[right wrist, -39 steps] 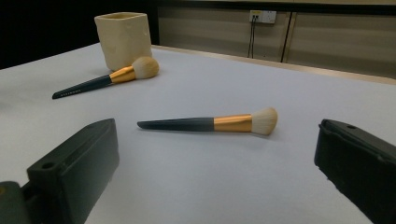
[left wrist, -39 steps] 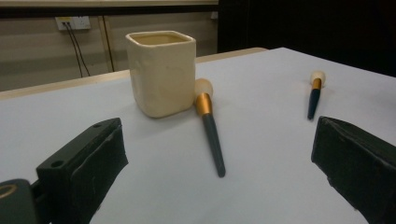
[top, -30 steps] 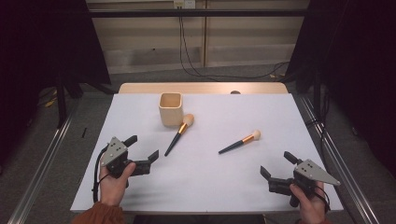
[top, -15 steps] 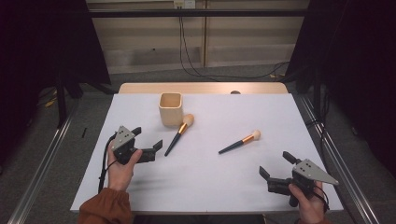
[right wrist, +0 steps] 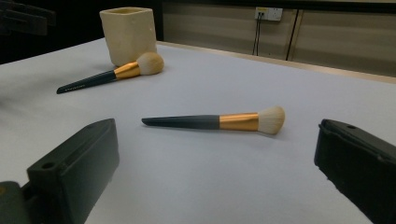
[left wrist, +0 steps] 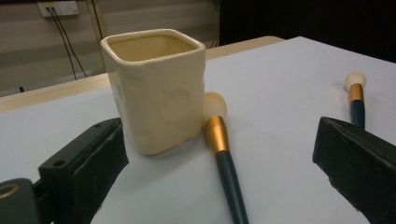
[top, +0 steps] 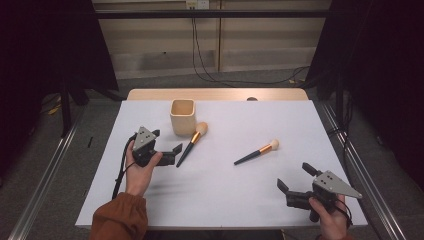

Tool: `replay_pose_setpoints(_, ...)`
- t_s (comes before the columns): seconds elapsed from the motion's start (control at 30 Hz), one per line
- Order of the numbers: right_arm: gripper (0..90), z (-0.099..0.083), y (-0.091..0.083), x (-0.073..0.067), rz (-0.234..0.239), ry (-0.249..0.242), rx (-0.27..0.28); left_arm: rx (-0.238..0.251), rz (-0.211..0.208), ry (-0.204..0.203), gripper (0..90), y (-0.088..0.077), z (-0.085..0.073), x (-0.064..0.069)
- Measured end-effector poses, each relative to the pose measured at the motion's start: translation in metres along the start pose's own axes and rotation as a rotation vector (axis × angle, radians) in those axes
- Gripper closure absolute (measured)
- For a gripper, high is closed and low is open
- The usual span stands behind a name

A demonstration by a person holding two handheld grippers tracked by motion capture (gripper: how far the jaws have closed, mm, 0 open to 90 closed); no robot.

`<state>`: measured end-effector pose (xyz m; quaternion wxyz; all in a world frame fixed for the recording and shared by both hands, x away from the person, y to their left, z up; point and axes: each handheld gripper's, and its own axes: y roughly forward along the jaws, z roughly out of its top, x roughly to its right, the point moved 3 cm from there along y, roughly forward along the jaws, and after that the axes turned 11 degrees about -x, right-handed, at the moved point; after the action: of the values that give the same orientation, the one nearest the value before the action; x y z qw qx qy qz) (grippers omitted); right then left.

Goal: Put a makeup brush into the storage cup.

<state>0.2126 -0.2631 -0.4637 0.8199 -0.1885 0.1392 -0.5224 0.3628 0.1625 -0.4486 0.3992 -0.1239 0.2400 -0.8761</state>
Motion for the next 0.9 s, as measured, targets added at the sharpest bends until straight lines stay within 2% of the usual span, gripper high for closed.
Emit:
replay_pose_setpoints(0.2, 0.0, 0.0, 0.0, 0.0, 0.0, 0.001, -0.001, 0.012, -0.012, 0.02, 2.2, 0.005, 0.012, 0.003)
replay_pose_setpoints(0.23, 0.0, 0.0, 0.0, 0.0, -0.001, 0.001, -0.002, -0.019, -0.027, 0.032, 2.0, 0.008, 0.015, 0.003)
replay_pose_setpoints(0.3, 0.0, 0.0, -0.001, 0.0, -0.001, 0.003, -0.001, -0.029, -0.043, 0.029, 2.2, 0.01, 0.015, 0.003)
replay_pose_setpoints(0.33, 0.0, -0.001, -0.001, 0.0, -0.002, 0.002, -0.002, -0.06, -0.055, 0.034, 2.2, 0.014, 0.018, 0.004)
replay_pose_setpoints(0.43, 0.0, -0.001, -0.002, 0.0, -0.003, 0.001, -0.003, -0.073, -0.052, 0.036, 2.2, 0.016, 0.02, 0.005)
replay_pose_setpoints(0.53, 0.0, -0.002, -0.002, 0.0, -0.006, 0.002, -0.004, -0.104, -0.082, 0.036, 1.7, 0.021, 0.021, 0.004)
replay_pose_setpoints(0.63, 0.0, -0.002, -0.003, 0.0, -0.007, 0.001, -0.003, -0.151, -0.082, 0.061, 1.8, 0.026, 0.023, 0.006)
replay_pose_setpoints(0.7, 0.0, -0.002, -0.003, 0.001, -0.008, 0.005, -0.005, -0.162, -0.083, 0.046, 1.8, 0.028, 0.023, 0.005)
replay_pose_setpoints(0.9, 0.0, -0.002, -0.002, 0.001, -0.009, 0.004, -0.007, -0.231, -0.068, 0.04, 2.4, 0.035, 0.019, 0.001)
